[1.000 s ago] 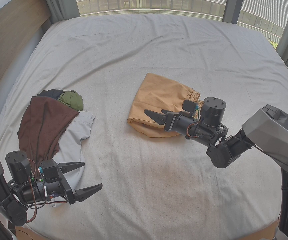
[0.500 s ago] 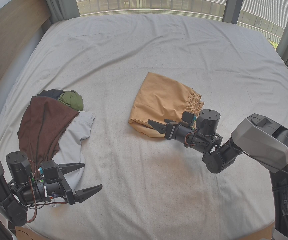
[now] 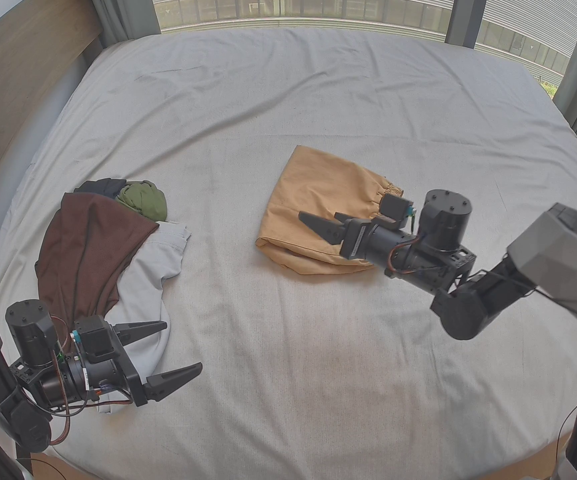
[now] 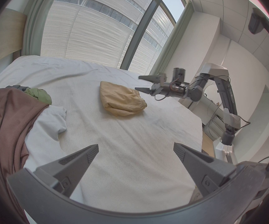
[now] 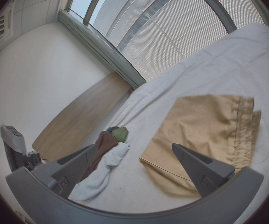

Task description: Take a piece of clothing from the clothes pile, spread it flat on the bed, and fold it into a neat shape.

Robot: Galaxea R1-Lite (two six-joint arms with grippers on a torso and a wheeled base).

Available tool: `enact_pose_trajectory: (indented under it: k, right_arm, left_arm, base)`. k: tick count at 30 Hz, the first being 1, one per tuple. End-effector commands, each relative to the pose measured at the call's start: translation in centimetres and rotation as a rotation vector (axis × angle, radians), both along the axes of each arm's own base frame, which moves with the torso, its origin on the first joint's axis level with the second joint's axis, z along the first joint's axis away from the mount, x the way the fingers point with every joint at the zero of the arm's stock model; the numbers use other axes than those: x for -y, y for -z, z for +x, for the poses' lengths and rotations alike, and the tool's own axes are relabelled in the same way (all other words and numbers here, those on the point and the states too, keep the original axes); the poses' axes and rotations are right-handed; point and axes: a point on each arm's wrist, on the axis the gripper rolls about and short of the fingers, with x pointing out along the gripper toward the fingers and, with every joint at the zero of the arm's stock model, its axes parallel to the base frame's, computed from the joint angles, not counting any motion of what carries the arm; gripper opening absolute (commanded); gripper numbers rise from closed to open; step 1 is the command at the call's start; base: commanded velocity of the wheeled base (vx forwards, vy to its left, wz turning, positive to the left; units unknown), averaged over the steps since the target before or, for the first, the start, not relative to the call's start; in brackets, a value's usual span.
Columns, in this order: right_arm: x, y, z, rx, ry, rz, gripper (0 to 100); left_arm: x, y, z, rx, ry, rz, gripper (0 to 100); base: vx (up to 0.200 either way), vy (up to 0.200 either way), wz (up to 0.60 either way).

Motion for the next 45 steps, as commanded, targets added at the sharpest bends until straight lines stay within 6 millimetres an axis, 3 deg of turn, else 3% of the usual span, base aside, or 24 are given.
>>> enact_pose_trajectory:
  k: [1, 2, 6, 9, 10, 15, 17, 20, 22, 27, 37, 44, 45]
  right_arm:
    - [2.8, -8.2, -8.6, 0.107, -0.045, 0.052, 100]
    - [3.9, -8.9, -10.6, 0.124, -0.045, 0.046, 100]
    - [7.2, -10.0, -15.2, 0.198, -0.003, 0.002, 100]
    - [8.6, -10.0, -17.3, 0.214, 0.021, -0.005, 100]
    - [9.9, -10.0, -19.6, 0.229, 0.032, -0.012, 100]
    - [12.7, -9.3, -22.8, 0.253, 0.083, -0.087, 100]
    - [14.2, -9.8, -23.6, 0.293, 0.147, -0.119, 100]
    - [15.1, -10.1, -24.4, 0.319, 0.188, -0.114, 100]
    - [16.5, -9.5, -26.3, 0.338, 0.237, -0.117, 100]
    - [18.0, -9.0, -28.6, 0.378, 0.301, -0.1, 100]
    - [20.3, -5.5, -34.4, 0.455, 0.501, -0.12, 100]
    - [20.5, -2.5, -38.4, 0.469, 0.453, -0.126, 100]
    - [20.6, -1.1, -39.3, 0.434, 0.454, -0.138, 100]
  left_arm:
    - [-0.3, -2.6, -1.1, 0.069, -0.011, -0.072, 100]
    - [-0.3, -3.7, -1.6, 0.107, -0.012, -0.095, 100]
    - [-0.5, -7.4, -3.9, 0.23, 0.006, -0.192, 100]
    - [-0.7, -8.2, -5.2, 0.252, 0.007, -0.225, 100]
    - [-1.1, -8.4, -6.3, 0.27, 0.002, -0.235, 100]
    - [-1.5, -9.6, -8.8, 0.334, 0.011, -0.256, 100]
    - [-1.8, -10.0, -11.0, 0.322, 0.025, -0.289, 100]
    - [-2.0, -9.4, -12.4, 0.259, 0.021, -0.28, 100]
    - [-2.5, -8.4, -14.9, 0.201, 0.022, -0.259, 100]
    - [-2.8, -7.2, -17.3, 0.139, 0.084, -0.254, 100]
    - [-3.7, -5.3, -21.8, 0.15, 0.147, -0.273, 100]
    - [-4.1, -4.5, -23.5, 0.177, 0.137, -0.31, 100]
    - [-4.1, -4.0, -23.5, 0.195, 0.123, -0.304, 100]
  base:
    - [0.0, 0.0, 0.0]
    - [0.0, 0.0, 0.0]
    - [0.0, 0.0, 0.0]
    - [0.0, 0.0, 0.0]
    - [0.0, 0.0, 0.0]
    - [0.0, 0.0, 0.0]
    - [0.0, 0.0, 0.0]
    - [0.0, 0.0, 0.0]
    - [0.0, 0.0, 0.0]
    - [0.0, 0.0, 0.0]
    - [0.0, 0.0, 0.0]
    - [0.0, 0.0, 0.0]
    - [0.0, 0.0, 0.0]
